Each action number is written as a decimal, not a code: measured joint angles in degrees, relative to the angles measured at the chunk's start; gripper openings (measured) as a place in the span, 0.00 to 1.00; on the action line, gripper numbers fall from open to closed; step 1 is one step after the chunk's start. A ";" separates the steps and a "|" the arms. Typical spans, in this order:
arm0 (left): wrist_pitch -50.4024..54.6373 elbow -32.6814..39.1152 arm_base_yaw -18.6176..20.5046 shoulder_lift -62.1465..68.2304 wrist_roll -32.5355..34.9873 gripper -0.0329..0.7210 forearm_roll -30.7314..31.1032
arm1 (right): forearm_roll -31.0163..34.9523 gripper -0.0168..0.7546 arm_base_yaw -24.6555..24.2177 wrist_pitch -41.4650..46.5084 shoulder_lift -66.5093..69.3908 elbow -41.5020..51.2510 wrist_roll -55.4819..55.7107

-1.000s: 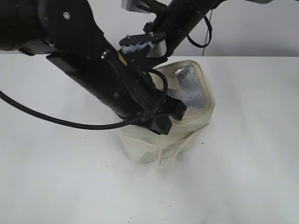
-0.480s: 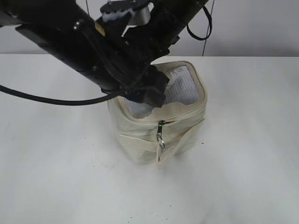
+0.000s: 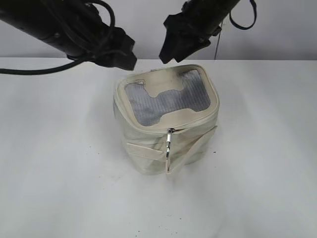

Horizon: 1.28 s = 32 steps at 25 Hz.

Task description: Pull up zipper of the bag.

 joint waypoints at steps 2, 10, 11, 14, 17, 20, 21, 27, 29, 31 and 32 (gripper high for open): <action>-1.54 0.00 2.34 0.00 1.47 0.58 0.27 | 0.01 0.51 -1.87 0.25 0.00 0.00 0.32; -7.16 -0.87 6.39 1.26 8.44 0.62 0.57 | -0.08 0.51 -8.11 0.38 0.00 0.00 3.45; -7.22 -1.61 6.39 1.95 9.05 0.62 0.56 | -0.17 0.51 -8.37 0.38 0.00 0.00 4.17; -7.07 -4.77 6.39 5.30 10.14 0.63 0.62 | -2.53 0.51 -8.66 0.38 -0.25 0.00 6.07; -4.87 -9.70 6.44 9.08 10.51 0.63 0.62 | -5.92 0.51 -8.66 0.43 -1.05 0.00 7.36; -1.27 -15.67 6.44 13.08 12.96 0.63 -0.55 | -8.90 0.51 -8.66 0.48 -2.23 0.00 8.26; 0.02 -17.83 6.44 14.54 14.02 0.63 -1.35 | -9.81 0.51 -8.66 0.48 -2.66 0.00 8.61; 9.32 -29.29 6.44 23.08 22.06 0.64 -8.54 | -16.00 0.51 -8.73 0.54 -4.85 0.19 11.14; 12.15 -32.35 6.44 25.67 25.71 0.65 -11.39 | -17.00 0.51 -8.73 0.54 -5.55 1.20 11.47; 14.78 -34.62 6.44 28.17 29.45 0.67 -15.04 | -17.54 0.51 -8.73 0.54 -6.40 2.95 11.54; 16.05 -35.62 6.44 29.26 31.55 0.67 -17.13 | -17.82 0.51 -8.73 0.54 -6.70 4.04 11.56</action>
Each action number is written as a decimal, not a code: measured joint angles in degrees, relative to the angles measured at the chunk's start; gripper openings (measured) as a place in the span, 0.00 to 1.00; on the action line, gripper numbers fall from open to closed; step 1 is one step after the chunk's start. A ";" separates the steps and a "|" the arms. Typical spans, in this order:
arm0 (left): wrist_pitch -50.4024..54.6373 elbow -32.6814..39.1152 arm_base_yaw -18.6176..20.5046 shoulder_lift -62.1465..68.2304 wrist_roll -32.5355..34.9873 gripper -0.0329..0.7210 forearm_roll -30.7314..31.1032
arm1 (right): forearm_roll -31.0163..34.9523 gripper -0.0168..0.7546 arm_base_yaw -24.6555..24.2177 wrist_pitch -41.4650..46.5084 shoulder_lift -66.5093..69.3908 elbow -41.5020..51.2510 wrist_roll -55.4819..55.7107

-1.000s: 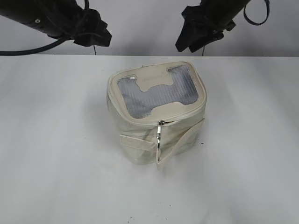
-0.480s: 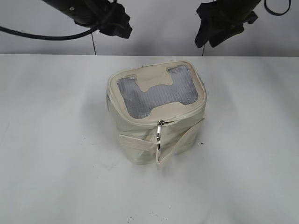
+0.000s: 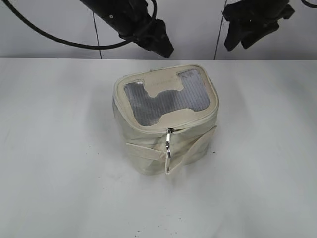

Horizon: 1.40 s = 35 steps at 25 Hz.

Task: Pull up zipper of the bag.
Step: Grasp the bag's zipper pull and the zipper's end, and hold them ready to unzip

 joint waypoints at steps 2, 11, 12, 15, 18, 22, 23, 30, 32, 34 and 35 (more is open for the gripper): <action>1.60 -1.52 0.00 1.65 3.01 0.67 -3.55 | -0.97 0.51 0.00 0.00 -0.44 1.88 0.05; 3.91 -8.44 -0.06 8.26 5.50 0.70 -7.72 | -1.79 0.51 0.00 0.00 -0.54 10.58 0.28; 4.86 -9.39 -0.06 8.87 5.55 0.70 -7.88 | -1.79 0.51 0.00 0.00 -0.60 11.25 0.33; 7.04 -10.97 -0.06 10.65 5.57 0.70 -8.73 | -1.79 0.51 -0.05 -0.05 -1.00 13.42 0.33; 8.45 -11.15 -0.06 11.88 5.86 0.70 -10.26 | -1.79 0.51 -0.43 -0.05 -1.99 15.49 0.33; 10.67 -11.28 -0.27 13.11 6.96 0.70 -12.03 | -1.82 0.51 -2.42 -0.05 -3.54 16.81 0.33; 10.91 -11.40 -0.42 13.55 6.96 0.69 -12.38 | -1.86 0.51 -2.99 -0.05 -3.91 17.03 0.33; 11.10 -11.70 -1.12 14.30 7.06 0.21 -12.34 | -2.04 0.51 -6.33 -0.05 -7.11 24.42 -0.22; 12.54 -11.88 -1.06 14.40 7.71 0.11 -12.87 | -1.03 0.51 -7.78 -1.61 -9.07 29.55 -1.26; 14.68 -12.20 -1.06 14.48 10.00 0.11 -14.03 | 2.50 0.50 -9.43 -5.76 -11.44 34.49 -5.94; 15.50 -12.20 -1.06 14.53 11.46 0.11 -14.99 | 5.46 0.49 -10.26 -8.45 -12.76 37.05 -9.09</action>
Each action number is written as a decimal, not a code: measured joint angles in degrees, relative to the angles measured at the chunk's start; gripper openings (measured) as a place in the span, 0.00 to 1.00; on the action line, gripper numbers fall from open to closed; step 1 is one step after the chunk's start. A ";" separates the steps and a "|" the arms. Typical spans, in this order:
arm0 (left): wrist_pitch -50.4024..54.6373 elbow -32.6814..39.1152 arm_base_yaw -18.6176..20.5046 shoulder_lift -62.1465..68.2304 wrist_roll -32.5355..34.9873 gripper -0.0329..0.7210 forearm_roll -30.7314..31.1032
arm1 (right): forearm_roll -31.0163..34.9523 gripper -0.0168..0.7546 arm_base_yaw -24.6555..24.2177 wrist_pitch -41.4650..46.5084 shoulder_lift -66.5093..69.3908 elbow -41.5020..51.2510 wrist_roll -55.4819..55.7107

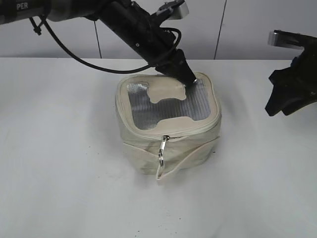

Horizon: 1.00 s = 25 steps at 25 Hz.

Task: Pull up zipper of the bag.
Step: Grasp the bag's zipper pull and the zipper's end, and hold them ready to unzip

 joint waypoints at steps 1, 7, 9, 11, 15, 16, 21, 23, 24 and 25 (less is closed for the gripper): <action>0.78 0.00 0.00 0.06 1.26 0.10 -0.88 | 2.97 0.48 -0.64 -2.99 -1.21 2.33 -2.62; 1.95 0.00 -0.32 0.17 3.13 0.10 -1.70 | 15.97 0.46 -1.07 -12.07 -3.26 11.99 -23.21; 1.95 0.00 -0.36 0.17 3.13 0.10 -1.76 | 24.00 0.46 -1.07 -14.25 -3.26 14.65 -33.17; 1.95 0.00 -0.42 0.17 3.17 0.10 -1.76 | 30.53 0.46 -1.07 -15.40 -3.26 17.03 -42.57; 2.02 0.00 -0.54 0.17 3.17 0.10 -1.76 | 38.95 0.46 -1.02 -15.98 -3.21 18.75 -55.91; 2.02 0.00 -0.53 0.17 3.17 0.10 -1.76 | 40.05 0.46 -1.02 -16.00 -3.21 18.82 -58.06; 2.02 0.00 -0.53 0.17 3.17 0.10 -1.76 | 42.21 0.46 0.24 -16.05 -2.39 18.89 -63.25; 2.02 0.00 -0.53 0.17 3.17 0.10 -1.76 | 43.57 0.46 1.00 -16.41 -1.40 18.94 -64.93; 2.02 0.00 -0.55 0.17 3.17 0.10 -1.82 | 44.47 0.46 1.31 -16.70 -0.98 18.93 -66.05; 2.02 0.00 -0.60 0.17 3.17 0.10 -1.77 | 45.69 0.46 1.51 -17.23 -0.51 18.93 -67.10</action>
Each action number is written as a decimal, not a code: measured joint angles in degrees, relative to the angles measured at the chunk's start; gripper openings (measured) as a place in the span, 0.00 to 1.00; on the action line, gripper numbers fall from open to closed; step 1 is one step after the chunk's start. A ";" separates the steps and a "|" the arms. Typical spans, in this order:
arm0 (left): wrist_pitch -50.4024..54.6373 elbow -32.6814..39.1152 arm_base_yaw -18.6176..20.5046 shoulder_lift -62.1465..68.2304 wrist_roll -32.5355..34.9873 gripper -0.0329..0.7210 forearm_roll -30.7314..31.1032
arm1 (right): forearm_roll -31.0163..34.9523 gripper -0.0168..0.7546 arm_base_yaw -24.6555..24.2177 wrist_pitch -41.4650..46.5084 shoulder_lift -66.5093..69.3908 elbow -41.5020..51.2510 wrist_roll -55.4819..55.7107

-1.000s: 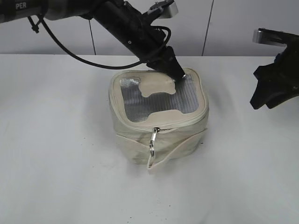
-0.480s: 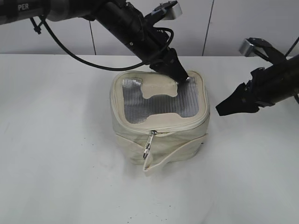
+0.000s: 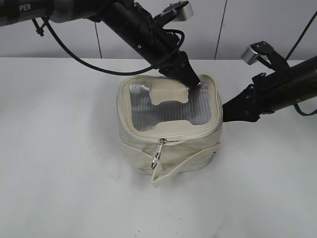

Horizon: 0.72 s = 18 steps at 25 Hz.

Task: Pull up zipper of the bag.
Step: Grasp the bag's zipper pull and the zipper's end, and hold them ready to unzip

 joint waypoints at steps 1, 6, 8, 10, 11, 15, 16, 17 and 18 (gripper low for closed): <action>0.00 0.00 0.00 0.00 0.00 0.10 0.00 | 1.25 0.47 0.02 -0.47 0.49 0.00 -1.34; -0.05 0.00 0.00 0.00 0.00 0.10 0.05 | 5.15 0.42 0.60 -2.67 2.62 -1.22 -5.14; -0.05 0.00 0.00 0.00 0.02 0.10 0.05 | 5.10 0.29 1.10 -2.47 2.92 -2.07 -5.48; 0.00 0.00 0.00 0.00 0.02 0.10 0.05 | 4.52 0.11 1.46 -1.37 3.04 -2.96 -4.86; 0.07 0.00 0.00 0.00 0.02 0.10 0.05 | 3.26 0.07 1.59 -0.91 3.06 -3.25 -3.48; -0.06 0.00 -0.01 0.00 -1.32 0.10 0.05 | -5.79 0.03 1.77 0.17 1.78 -4.12 8.44; -0.20 0.00 -0.01 0.00 -2.13 0.10 0.05 | -7.99 0.03 1.77 0.44 0.91 -4.12 11.97; -0.43 0.00 -0.01 0.00 -2.62 0.10 0.05 | -10.18 0.03 1.84 0.62 -0.22 -4.16 15.06; -0.59 0.00 -0.06 0.00 -2.93 0.10 0.10 | -12.01 0.03 1.90 1.06 -1.42 -4.16 17.01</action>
